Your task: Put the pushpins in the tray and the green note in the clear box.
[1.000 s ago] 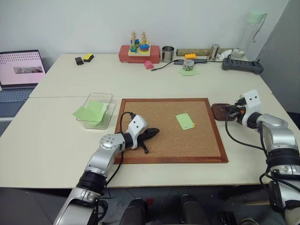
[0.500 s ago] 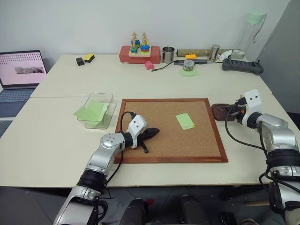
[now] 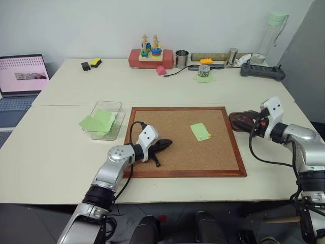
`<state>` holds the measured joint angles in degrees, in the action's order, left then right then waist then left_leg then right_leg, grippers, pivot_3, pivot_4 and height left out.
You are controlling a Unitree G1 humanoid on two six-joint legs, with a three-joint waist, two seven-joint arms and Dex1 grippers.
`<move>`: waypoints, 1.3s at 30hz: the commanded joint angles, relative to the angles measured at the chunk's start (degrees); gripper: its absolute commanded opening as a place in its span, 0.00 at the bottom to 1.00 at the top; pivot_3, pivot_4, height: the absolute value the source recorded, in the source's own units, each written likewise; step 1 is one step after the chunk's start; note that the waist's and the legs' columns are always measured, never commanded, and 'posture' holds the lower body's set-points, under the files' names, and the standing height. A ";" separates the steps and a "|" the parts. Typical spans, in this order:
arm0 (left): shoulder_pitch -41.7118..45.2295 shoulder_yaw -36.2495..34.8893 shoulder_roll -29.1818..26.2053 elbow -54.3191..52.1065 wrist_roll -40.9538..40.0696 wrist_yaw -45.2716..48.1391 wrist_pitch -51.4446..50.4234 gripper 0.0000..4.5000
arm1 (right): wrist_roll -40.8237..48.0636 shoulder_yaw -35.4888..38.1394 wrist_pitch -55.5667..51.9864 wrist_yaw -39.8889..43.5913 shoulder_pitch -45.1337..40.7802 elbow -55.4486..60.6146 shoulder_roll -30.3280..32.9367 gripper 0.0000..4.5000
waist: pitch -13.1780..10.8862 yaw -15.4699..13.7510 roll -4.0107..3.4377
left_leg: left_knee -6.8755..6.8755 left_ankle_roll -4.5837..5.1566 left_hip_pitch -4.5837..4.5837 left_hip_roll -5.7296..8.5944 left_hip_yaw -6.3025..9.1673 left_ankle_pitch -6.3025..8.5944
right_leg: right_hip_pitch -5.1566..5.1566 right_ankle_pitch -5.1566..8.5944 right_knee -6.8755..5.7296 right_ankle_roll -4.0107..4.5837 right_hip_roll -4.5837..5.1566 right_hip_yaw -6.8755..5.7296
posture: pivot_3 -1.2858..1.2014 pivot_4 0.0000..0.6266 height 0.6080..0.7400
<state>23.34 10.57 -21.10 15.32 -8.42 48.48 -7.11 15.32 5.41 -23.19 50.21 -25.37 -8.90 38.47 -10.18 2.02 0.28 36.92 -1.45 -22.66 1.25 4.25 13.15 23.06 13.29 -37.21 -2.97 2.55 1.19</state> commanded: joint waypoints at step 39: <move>-1.93 1.19 -1.86 1.57 1.91 0.82 -2.30 0.00 | -0.20 -5.39 6.79 -0.60 2.48 -1.21 -10.78 0.00 | 0.04 -0.07 0.06 | -0.03 0.00 -0.02 -0.12 0.05 0.00 | 0.04 -0.04 0.05 0.08 -0.21 0.04 | 0.52 0.24 1.00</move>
<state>23.57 10.68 -21.72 14.87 -8.41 49.01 -7.78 12.97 -1.45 -15.80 48.57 -23.07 -13.18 27.11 -10.13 1.95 0.34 36.88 -1.46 -22.68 1.13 4.30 13.15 23.10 13.25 -37.16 -2.89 2.34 1.23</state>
